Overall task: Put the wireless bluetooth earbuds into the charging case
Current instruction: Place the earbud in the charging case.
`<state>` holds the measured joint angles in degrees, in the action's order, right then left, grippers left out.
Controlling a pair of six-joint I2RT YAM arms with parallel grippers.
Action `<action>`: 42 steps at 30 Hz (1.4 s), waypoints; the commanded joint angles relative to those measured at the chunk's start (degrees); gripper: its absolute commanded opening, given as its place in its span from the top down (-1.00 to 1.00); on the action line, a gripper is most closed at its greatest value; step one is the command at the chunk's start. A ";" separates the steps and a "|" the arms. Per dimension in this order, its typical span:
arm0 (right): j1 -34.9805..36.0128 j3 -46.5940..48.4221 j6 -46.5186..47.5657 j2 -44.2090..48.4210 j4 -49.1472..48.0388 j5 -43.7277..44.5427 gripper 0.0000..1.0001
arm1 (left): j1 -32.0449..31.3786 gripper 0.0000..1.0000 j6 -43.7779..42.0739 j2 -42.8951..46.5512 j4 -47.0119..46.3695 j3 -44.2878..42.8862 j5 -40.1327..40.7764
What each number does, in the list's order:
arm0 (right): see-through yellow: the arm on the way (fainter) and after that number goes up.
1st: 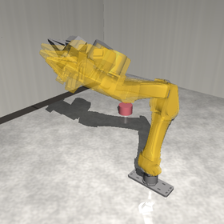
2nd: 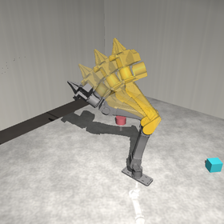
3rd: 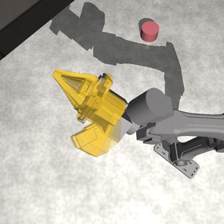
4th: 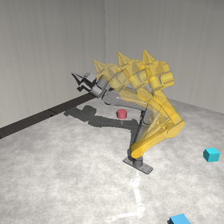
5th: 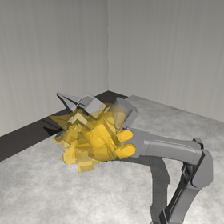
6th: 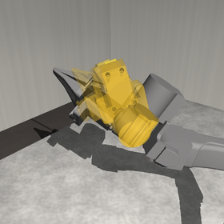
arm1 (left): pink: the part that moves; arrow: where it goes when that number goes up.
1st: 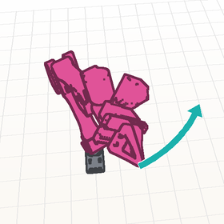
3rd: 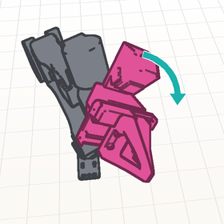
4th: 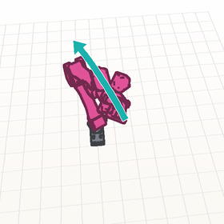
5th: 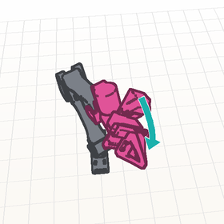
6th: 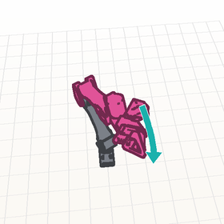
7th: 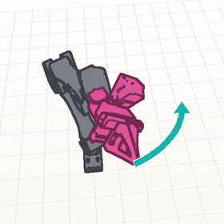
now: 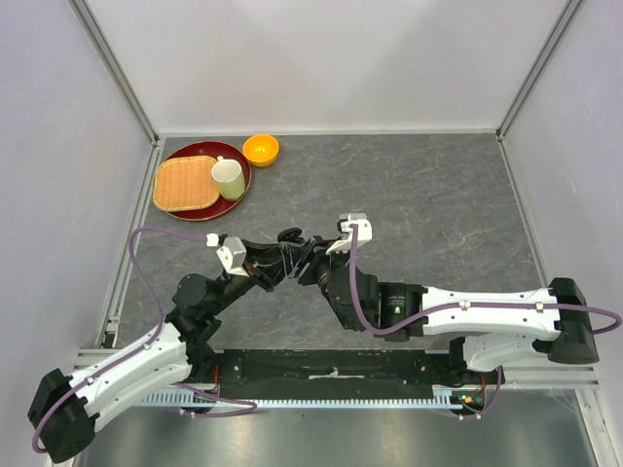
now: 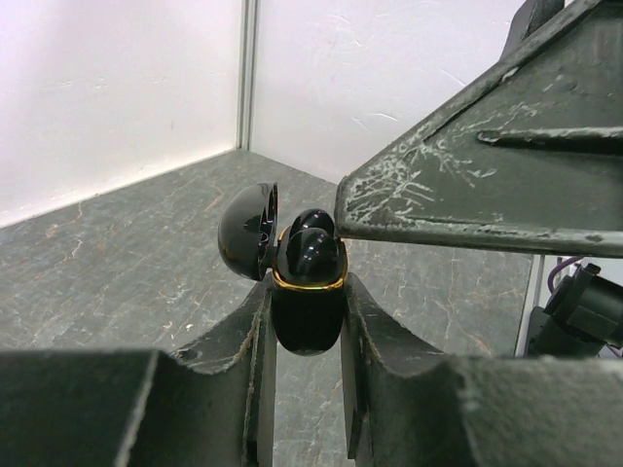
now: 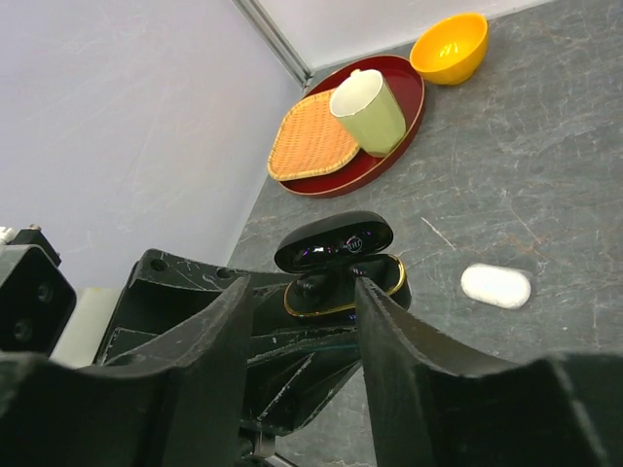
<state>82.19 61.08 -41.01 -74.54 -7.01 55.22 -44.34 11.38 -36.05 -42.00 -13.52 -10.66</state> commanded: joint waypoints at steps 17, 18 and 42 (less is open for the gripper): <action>0.34 2.64 9.11 8.27 0.24 -5.39 -0.92 | 0.22 0.96 -2.68 0.99 1.13 -6.43 0.02; 0.34 2.73 9.20 8.97 0.15 -5.47 -0.94 | 0.22 0.96 -2.59 0.81 1.13 -6.87 0.11; 0.16 7.03 6.22 15.83 10.86 3.04 -0.96 | 0.22 0.96 -3.64 -4.55 1.92 -9.07 -0.33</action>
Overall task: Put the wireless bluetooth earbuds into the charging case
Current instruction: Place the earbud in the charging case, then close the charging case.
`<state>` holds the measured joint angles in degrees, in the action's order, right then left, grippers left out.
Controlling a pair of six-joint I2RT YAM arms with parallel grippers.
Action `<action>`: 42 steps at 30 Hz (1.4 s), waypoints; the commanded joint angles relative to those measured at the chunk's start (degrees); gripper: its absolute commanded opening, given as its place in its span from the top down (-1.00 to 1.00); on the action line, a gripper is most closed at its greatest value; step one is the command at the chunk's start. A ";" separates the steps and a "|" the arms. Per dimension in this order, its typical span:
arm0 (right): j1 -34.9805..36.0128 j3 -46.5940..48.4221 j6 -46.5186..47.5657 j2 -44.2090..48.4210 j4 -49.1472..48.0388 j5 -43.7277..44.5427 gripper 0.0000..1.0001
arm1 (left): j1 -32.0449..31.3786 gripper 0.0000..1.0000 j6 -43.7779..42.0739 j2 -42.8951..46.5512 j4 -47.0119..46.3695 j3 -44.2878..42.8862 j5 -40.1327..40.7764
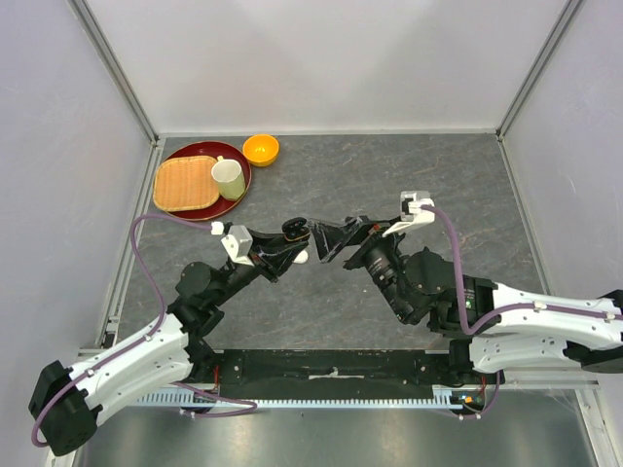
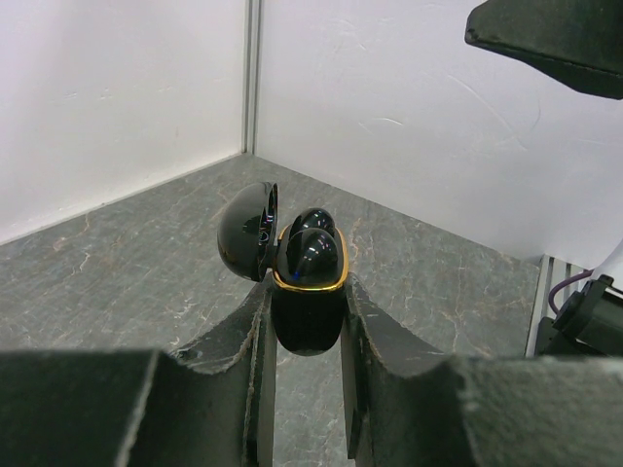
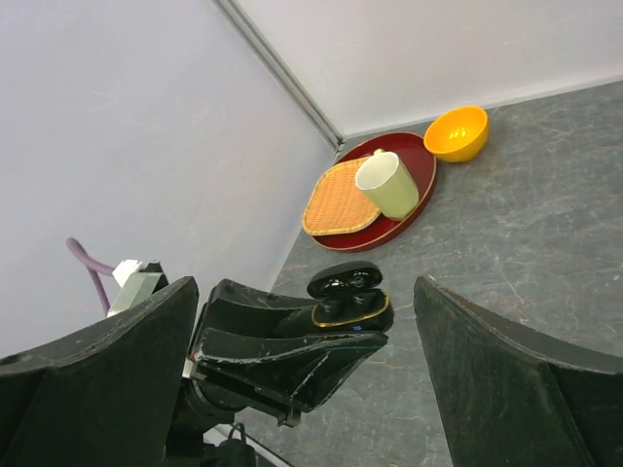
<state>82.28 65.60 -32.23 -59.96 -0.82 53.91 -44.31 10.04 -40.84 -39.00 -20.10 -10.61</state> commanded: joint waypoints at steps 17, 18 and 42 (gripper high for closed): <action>-12.22 13.32 -20.59 -5.15 31.93 -10.39 -0.96 | 0.19 0.96 -2.13 -0.56 -2.30 -1.44 -0.46; -12.75 13.67 -20.42 -5.60 32.02 -11.10 -0.96 | 0.11 0.96 -2.13 -0.47 -2.13 -1.52 -0.81; -22.07 20.44 -15.50 -10.09 34.39 -20.96 -0.96 | 0.19 0.96 -1.51 -0.12 1.82 -3.37 -5.12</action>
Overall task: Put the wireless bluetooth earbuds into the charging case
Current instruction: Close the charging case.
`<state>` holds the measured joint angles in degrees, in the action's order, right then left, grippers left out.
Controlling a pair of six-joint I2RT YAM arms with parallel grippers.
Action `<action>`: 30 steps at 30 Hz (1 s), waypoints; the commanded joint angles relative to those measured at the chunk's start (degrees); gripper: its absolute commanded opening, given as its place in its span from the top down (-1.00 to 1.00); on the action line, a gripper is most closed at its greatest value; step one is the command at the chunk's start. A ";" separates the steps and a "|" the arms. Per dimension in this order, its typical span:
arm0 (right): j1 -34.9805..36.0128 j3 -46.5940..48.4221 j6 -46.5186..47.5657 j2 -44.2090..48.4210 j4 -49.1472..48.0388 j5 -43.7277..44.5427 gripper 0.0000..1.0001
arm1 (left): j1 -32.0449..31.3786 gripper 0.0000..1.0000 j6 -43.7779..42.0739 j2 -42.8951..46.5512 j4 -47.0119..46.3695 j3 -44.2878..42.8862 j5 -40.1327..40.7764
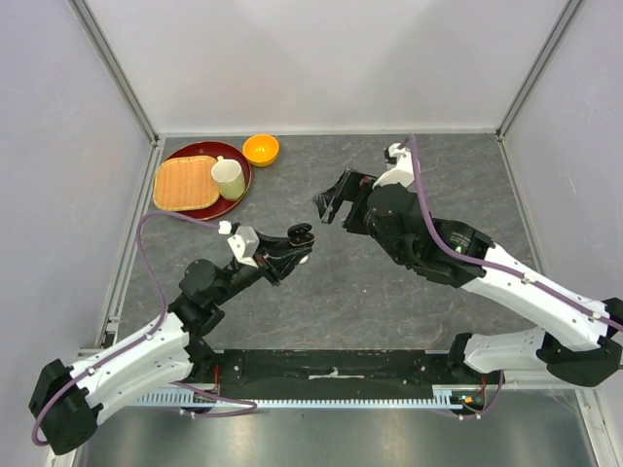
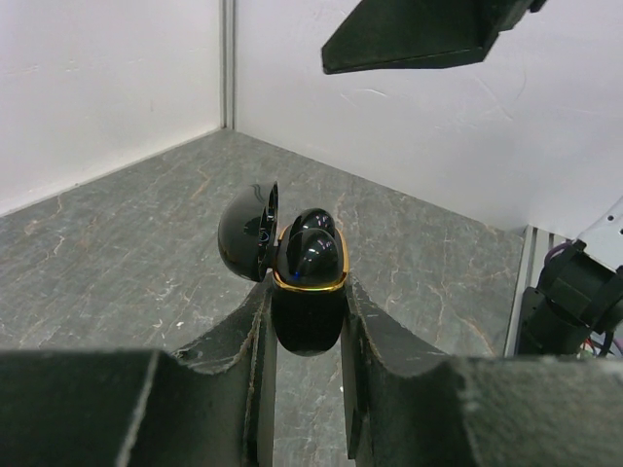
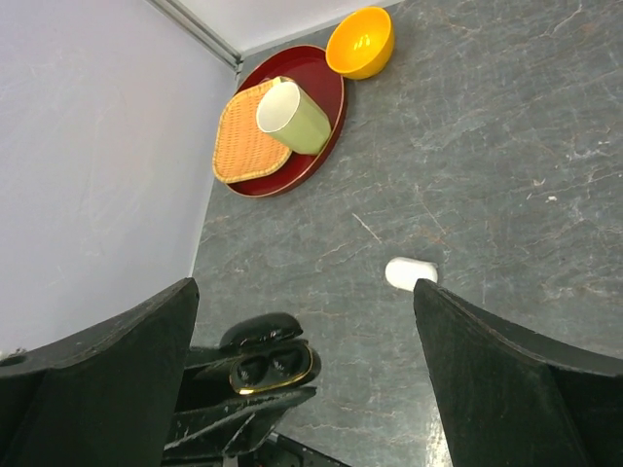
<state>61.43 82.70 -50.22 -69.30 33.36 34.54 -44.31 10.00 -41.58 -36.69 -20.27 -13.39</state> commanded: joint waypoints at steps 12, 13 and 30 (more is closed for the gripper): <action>-5.09 1.42 9.96 -0.22 -5.14 -12.28 -0.96 | 0.19 0.96 -4.72 2.21 1.44 -3.63 -10.96; -5.09 1.59 10.05 -0.75 -5.41 -13.44 -0.96 | 0.19 0.96 -5.34 2.12 1.44 -3.81 -11.57; -5.18 -5.96 5.13 -6.47 -7.26 -19.95 -0.96 | 0.19 0.96 -8.42 1.68 1.71 -3.99 -10.79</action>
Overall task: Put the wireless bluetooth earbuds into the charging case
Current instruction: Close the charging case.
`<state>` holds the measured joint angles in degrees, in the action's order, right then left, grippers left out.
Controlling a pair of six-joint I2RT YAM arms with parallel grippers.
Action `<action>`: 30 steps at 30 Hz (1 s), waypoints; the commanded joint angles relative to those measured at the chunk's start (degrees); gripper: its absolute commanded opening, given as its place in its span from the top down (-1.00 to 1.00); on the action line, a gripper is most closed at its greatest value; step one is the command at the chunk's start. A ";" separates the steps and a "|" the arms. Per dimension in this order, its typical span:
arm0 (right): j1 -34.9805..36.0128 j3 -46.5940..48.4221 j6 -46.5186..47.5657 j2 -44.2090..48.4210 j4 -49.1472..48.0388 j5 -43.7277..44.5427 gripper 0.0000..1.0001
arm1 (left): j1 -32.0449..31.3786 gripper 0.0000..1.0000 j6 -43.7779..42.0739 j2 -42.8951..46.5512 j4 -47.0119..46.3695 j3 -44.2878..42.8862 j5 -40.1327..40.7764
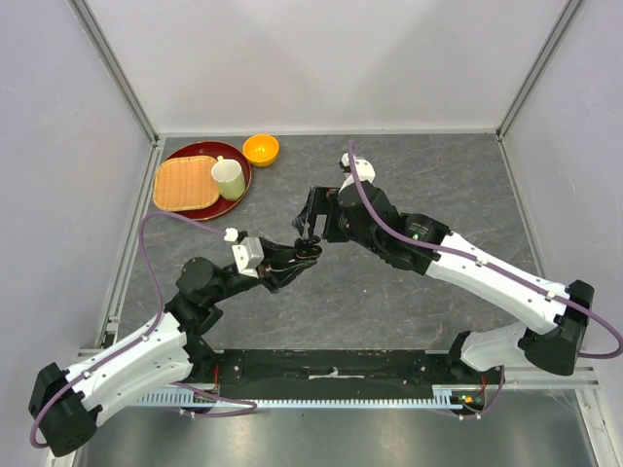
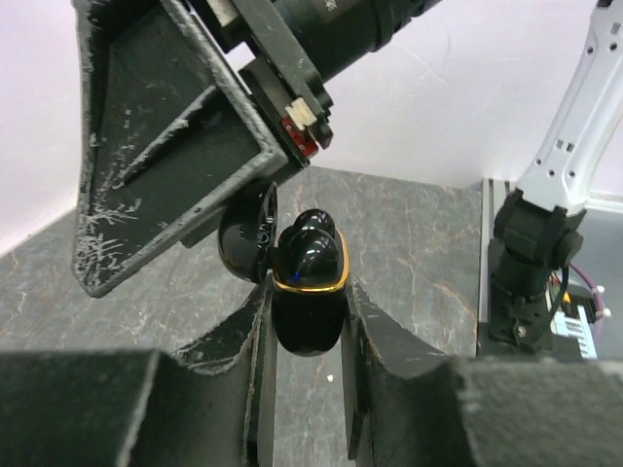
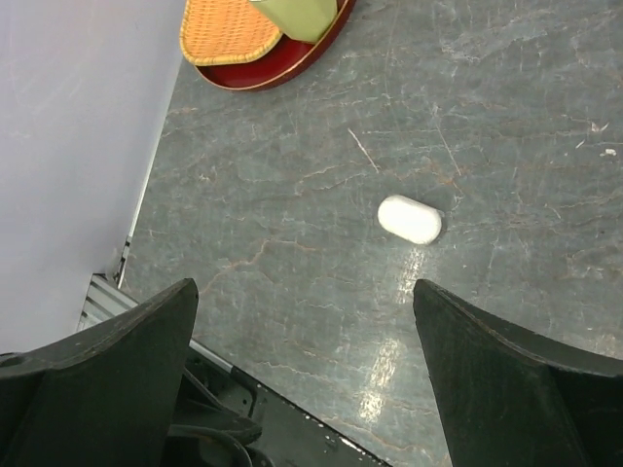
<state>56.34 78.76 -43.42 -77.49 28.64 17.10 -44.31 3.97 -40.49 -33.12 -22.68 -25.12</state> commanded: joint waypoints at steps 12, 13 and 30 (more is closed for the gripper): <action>-0.17 -15.65 -7.12 9.82 -6.58 -8.05 -0.96 | 0.11 0.96 1.21 -0.46 -1.85 -1.41 8.51; -0.17 -16.87 -7.55 10.43 -6.93 -8.22 -0.96 | 0.11 0.96 1.65 -0.64 -1.68 -1.67 8.69; -0.26 -30.06 -21.88 29.68 -0.17 17.09 -0.96 | 2.30 0.96 19.75 -9.59 24.33 -5.89 13.00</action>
<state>55.96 50.65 -62.41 -49.63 26.68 29.80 -42.83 15.03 -46.61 -11.97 -28.23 -11.60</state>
